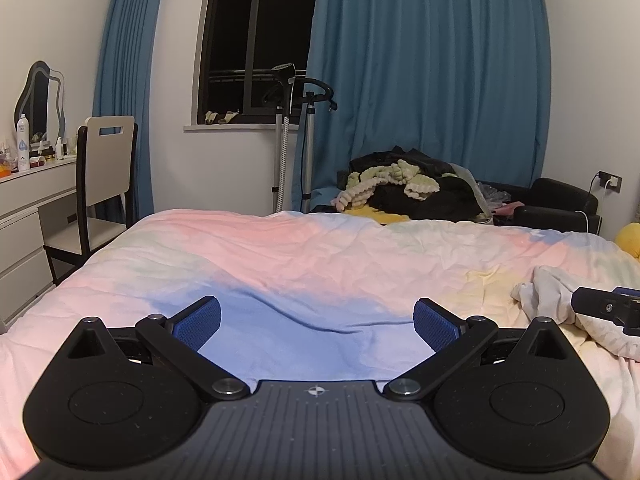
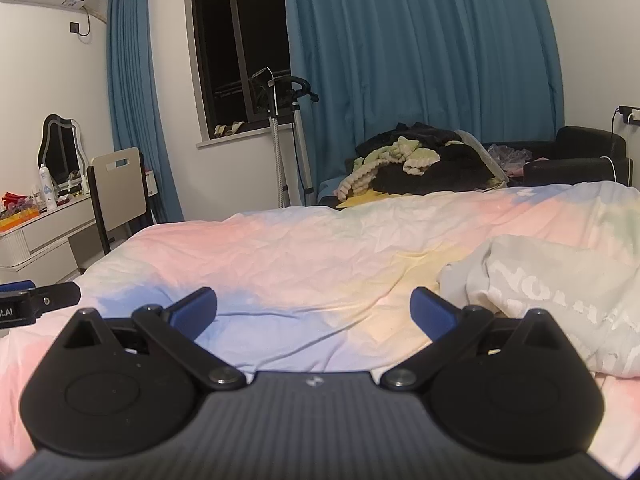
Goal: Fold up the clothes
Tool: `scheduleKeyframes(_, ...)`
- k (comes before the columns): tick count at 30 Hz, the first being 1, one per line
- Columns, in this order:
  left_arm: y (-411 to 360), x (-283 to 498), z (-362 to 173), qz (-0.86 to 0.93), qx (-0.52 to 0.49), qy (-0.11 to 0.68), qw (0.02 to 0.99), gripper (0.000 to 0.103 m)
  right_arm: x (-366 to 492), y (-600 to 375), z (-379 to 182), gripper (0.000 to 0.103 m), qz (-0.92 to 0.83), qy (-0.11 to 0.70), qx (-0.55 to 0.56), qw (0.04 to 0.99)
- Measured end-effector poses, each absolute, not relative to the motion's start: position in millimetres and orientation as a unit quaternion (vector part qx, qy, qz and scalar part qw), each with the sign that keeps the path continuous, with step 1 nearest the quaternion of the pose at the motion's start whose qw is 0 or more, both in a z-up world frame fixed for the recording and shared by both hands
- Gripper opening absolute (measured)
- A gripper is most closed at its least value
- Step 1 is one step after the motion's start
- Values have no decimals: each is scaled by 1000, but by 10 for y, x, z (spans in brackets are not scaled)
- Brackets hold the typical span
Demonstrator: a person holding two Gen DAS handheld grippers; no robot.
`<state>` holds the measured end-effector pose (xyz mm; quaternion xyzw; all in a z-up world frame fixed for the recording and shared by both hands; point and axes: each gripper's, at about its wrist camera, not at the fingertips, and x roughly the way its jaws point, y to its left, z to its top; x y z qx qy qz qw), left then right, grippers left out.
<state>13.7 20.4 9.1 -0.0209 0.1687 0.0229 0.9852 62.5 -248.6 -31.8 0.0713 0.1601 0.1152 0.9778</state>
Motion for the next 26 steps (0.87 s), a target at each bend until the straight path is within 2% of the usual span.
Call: scheduleKeyframes(26, 179, 115, 74, 14, -15, 173, 985, 103, 630, -2454, -344, 103, 113, 169, 70, 977)
